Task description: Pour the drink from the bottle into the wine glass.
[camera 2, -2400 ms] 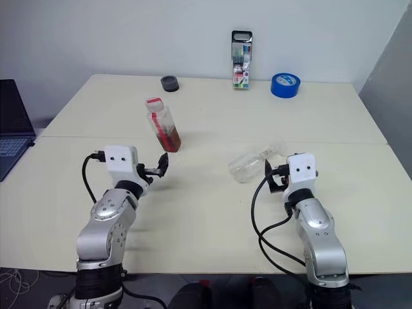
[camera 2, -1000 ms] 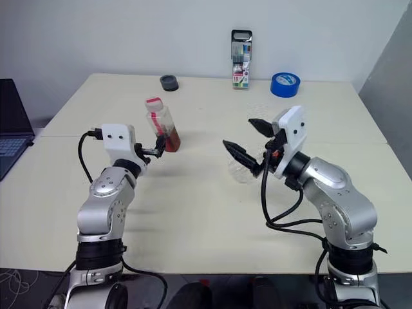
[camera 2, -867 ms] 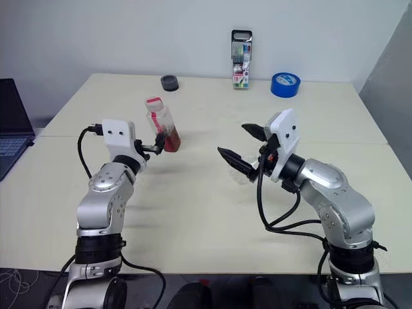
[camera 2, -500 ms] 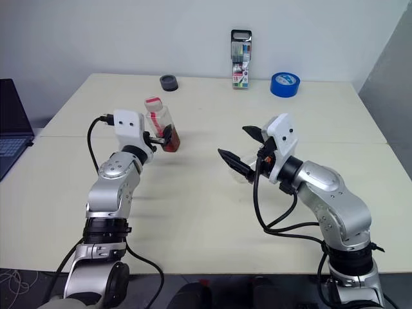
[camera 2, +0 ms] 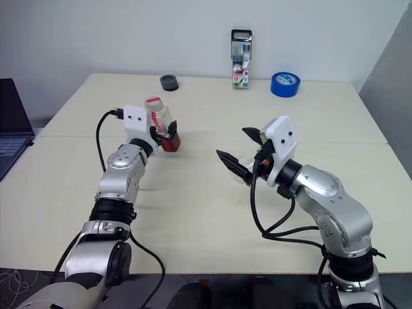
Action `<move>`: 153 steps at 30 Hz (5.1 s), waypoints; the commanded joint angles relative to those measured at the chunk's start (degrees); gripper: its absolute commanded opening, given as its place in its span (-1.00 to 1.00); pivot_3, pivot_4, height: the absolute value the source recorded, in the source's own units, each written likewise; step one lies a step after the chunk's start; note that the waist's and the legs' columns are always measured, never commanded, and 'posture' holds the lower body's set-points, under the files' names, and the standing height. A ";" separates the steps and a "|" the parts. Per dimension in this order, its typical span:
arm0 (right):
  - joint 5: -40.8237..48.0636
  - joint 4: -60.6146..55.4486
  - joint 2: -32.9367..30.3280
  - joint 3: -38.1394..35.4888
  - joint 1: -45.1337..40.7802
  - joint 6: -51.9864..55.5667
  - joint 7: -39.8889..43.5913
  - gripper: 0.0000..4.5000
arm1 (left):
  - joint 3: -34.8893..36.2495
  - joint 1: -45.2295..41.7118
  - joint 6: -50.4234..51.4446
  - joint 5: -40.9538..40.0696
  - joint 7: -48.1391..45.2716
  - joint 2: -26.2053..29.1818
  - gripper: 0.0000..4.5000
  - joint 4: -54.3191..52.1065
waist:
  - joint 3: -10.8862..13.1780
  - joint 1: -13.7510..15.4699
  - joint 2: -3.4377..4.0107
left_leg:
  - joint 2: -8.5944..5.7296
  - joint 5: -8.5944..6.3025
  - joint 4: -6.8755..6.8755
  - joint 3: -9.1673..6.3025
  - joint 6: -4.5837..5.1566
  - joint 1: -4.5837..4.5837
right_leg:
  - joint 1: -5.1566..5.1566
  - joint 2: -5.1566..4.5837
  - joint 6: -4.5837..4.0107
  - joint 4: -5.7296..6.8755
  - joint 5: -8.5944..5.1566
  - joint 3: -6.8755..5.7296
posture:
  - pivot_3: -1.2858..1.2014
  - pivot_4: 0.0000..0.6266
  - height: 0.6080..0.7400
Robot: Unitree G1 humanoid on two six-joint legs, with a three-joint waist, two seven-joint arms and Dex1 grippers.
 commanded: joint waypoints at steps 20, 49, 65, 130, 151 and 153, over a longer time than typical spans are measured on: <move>3.09 -2.88 -0.65 -2.37 -0.60 1.13 -2.67 1.00 | 0.33 -6.93 -10.98 0.17 -1.41 2.06 0.99 11.60 | 0.00 -0.08 0.00 | -0.03 0.01 0.01 -0.04 0.00 -0.01 | -0.01 -0.03 0.00 0.01 0.00 -0.05 | 0.03 -0.52 1.00; 1.93 1.03 -1.15 -1.96 -9.90 4.13 -5.40 1.00 | -2.12 -4.16 10.67 -6.35 -9.60 0.07 -0.14 -11.96 | 0.02 -0.20 -0.01 | -0.06 0.02 0.05 -0.12 -0.02 -0.09 | -0.04 -0.05 0.00 0.02 0.00 -0.11 | 0.03 -0.52 1.00; 2.28 6.69 1.25 -0.58 -19.86 8.07 -6.92 1.00 | -10.71 -3.88 27.59 -23.19 -46.85 7.71 -0.14 -33.76 | 0.06 -0.39 0.07 | -0.06 0.03 0.05 -0.08 -0.02 -0.06 | -0.04 -0.05 -0.01 0.04 -0.01 -0.04 | 0.03 -0.52 1.00; 25.73 5.28 -14.14 -12.36 -17.98 12.64 6.38 0.99 | -9.63 -7.19 26.23 -27.28 -56.26 12.23 -0.14 -30.25 | 0.28 -0.28 0.22 | -0.09 -0.07 0.05 -0.12 0.27 -0.11 | -0.02 -0.08 -0.01 -0.02 -0.01 -0.05 | 0.03 -0.52 1.00; 16.32 -0.36 -2.52 -4.30 -19.25 10.47 -11.36 0.99 | -10.85 -6.44 27.96 -27.91 -55.12 9.29 -0.14 -32.97 | 0.29 -0.37 0.24 | -0.10 0.04 0.05 -0.10 0.07 -0.10 | -0.06 -0.07 -0.01 0.03 -0.01 -0.04 | 0.03 -0.52 1.00; 16.39 -0.21 -2.88 -4.26 -19.38 10.56 -10.68 0.82 | -10.98 -6.00 28.03 -27.82 -55.18 9.37 -0.14 -33.43 | 0.29 -0.38 0.24 | -0.10 0.04 0.04 -0.11 0.07 -0.10 | -0.06 -0.07 -0.01 0.03 -0.01 -0.03 | 0.03 -0.52 1.00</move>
